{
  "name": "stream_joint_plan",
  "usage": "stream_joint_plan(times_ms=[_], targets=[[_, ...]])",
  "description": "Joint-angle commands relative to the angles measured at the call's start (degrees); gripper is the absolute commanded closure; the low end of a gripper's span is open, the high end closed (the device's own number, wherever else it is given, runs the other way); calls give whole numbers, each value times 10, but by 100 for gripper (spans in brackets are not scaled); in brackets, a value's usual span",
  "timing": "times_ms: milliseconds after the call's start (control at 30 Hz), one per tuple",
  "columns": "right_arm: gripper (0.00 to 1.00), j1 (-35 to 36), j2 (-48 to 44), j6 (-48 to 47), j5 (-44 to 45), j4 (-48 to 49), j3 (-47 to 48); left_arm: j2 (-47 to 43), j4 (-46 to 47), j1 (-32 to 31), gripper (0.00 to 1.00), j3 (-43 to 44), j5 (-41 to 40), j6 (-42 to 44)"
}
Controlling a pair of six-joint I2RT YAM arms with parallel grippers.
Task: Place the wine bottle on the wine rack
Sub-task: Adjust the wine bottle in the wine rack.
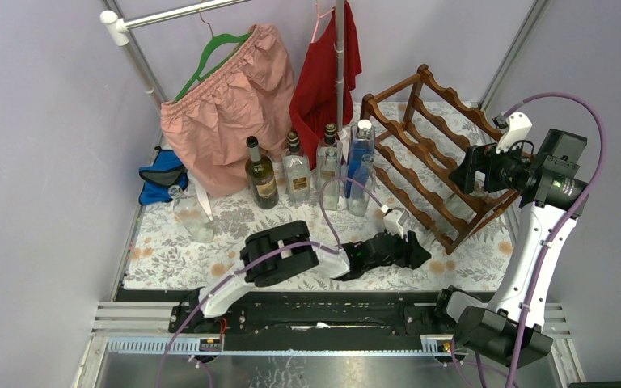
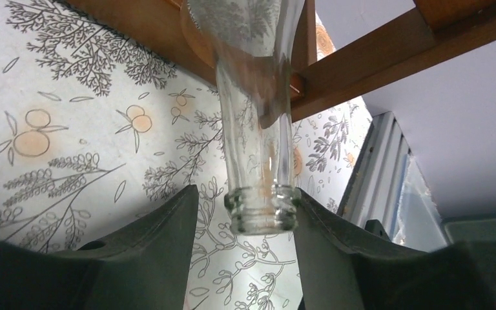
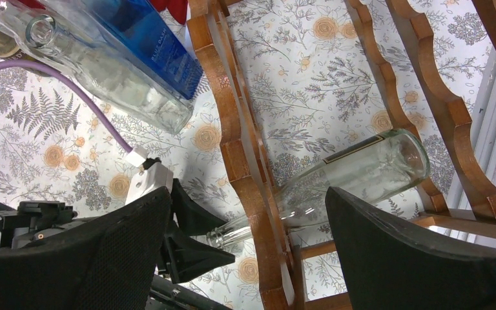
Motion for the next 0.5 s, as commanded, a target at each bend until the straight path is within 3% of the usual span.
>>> stream_joint_plan(times_ms=[0, 300, 467], targets=[[3, 1, -9, 4, -16, 22, -3, -22, -26, -21, 39, -17, -76, 51], [3, 1, -11, 1, -16, 17, -2, -10, -151, -26, 39, 51, -139, 138], [3, 1, -10, 0, -15, 17, 1, -7, -179, 0, 39, 57, -99, 118]])
